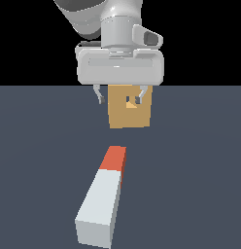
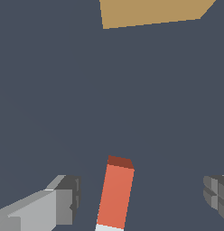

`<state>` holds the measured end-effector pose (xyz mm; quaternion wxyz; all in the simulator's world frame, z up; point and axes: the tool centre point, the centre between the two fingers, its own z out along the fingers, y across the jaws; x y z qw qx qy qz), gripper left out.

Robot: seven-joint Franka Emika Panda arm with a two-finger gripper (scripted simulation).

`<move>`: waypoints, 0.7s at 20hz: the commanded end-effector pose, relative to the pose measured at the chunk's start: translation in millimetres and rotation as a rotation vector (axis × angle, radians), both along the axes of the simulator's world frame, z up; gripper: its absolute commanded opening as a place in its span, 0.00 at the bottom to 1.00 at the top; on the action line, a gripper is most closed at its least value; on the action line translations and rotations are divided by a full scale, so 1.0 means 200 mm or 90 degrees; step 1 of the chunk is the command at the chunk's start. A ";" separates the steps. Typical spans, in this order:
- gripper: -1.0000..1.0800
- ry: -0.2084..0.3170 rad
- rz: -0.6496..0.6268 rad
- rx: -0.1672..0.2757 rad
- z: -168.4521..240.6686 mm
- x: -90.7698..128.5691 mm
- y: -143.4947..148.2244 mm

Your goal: Insert the peg into the horizontal hole in a box.

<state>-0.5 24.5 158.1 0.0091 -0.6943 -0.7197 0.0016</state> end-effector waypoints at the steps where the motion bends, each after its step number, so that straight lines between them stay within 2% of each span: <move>1: 0.96 0.000 0.000 0.000 0.00 0.00 0.00; 5: 0.96 0.000 -0.005 0.000 -0.02 0.00 -0.04; 8: 0.96 -0.001 -0.017 -0.002 -0.06 -0.01 -0.13; 14: 0.96 -0.005 -0.059 -0.005 -0.22 -0.06 -0.46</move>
